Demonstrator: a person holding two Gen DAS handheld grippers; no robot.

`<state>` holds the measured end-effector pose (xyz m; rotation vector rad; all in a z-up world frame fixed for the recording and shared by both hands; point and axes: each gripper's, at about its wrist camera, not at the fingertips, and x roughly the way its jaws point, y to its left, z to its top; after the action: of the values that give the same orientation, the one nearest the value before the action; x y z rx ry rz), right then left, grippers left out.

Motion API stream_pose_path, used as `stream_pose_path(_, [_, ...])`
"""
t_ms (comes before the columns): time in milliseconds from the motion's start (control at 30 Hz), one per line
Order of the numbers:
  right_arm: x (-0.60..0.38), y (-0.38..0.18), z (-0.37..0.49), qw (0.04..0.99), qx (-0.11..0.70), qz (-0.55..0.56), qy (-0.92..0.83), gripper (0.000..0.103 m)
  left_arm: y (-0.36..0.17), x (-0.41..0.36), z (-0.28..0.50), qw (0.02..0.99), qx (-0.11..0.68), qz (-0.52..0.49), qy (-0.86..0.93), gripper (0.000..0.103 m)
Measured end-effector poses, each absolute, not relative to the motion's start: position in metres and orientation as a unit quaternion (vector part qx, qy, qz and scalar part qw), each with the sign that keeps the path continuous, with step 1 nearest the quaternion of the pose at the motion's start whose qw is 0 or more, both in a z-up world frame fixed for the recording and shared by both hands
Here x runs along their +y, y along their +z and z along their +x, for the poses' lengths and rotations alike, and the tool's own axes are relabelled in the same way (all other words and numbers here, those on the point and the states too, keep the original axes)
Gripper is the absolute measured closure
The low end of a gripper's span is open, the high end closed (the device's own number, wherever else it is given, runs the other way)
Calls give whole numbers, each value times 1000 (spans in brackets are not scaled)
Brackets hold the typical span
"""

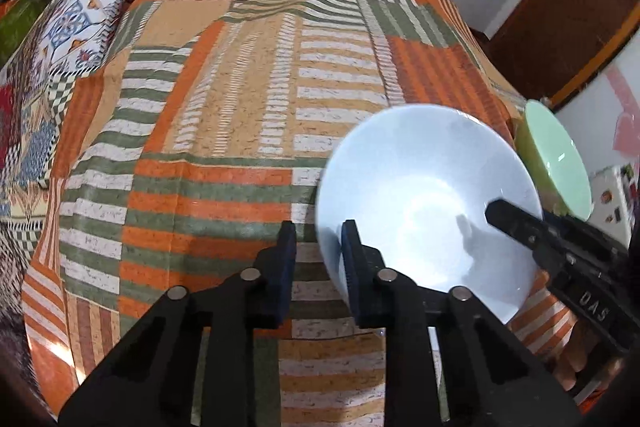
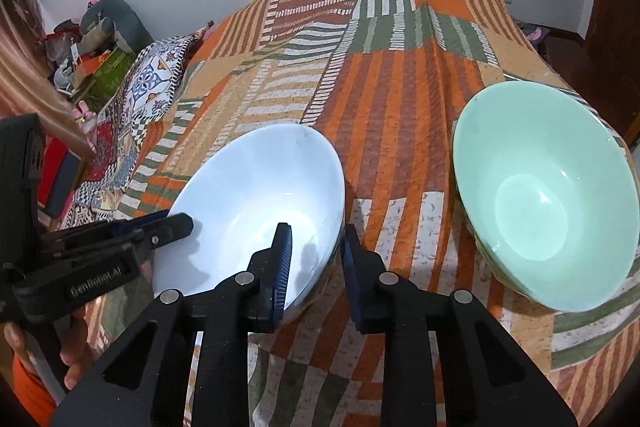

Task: Organize plates and bowls
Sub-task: 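Lift the white spotted bowl with both grippers and carry it toward the pink bowl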

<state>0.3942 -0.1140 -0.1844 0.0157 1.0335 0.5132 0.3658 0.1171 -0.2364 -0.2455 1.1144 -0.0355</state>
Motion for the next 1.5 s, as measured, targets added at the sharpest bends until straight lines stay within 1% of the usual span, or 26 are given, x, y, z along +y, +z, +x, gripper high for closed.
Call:
stream_pose_path(67, [-114, -185, 395, 838, 488, 9, 244, 82, -240, 113, 368, 836, 536, -113, -28, 89])
stream_pose_path(400, [-115, -178, 385, 844, 479, -5, 240, 83, -225, 100, 352, 858, 509, -68, -22, 90])
stream_pose_path(700, [-119, -149, 360, 857, 452, -8, 248, 83, -189, 96, 323, 874, 480, -64, -26, 90])
stream_pose_path(1133, [-126, -97, 303, 876, 397, -3, 275, 83, -123, 92, 243, 904, 422, -61, -21, 90])
stream_pose_path(1333, [-125, -84, 278, 879, 380, -1, 288, 83, -97, 90, 200, 916, 397, -54, -13, 90])
stream_pose_path(1500, [-125, -77, 259, 880, 370, 2, 299, 83, -87, 93, 168, 921, 384, -59, -9, 89])
